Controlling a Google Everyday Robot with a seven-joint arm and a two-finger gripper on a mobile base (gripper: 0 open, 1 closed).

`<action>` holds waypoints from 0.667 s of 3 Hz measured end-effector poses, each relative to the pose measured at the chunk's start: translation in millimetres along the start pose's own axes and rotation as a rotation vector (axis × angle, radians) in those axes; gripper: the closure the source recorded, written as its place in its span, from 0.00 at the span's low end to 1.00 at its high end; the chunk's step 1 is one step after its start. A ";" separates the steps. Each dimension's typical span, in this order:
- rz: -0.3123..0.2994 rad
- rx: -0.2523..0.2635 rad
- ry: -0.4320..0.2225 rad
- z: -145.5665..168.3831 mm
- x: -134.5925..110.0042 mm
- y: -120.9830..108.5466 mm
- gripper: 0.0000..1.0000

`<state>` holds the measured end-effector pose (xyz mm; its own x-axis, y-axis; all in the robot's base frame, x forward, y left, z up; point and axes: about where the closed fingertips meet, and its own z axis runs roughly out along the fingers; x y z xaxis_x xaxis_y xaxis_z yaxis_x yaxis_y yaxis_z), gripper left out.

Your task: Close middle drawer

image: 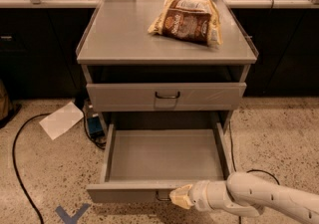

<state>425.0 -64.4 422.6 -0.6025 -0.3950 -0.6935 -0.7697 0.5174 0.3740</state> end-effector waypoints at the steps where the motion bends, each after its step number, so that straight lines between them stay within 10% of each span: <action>1: -0.018 0.028 0.010 -0.7 -1.9 -7.5 1.00; 2: -0.020 0.064 0.008 -1.4 -7.9 -20.1 1.00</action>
Offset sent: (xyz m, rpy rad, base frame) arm 0.0867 -0.0343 0.0011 -0.1406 -0.1209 -0.1529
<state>444.9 -72.7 421.4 -0.5894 -0.4117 -0.6951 -0.7664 0.5569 0.3200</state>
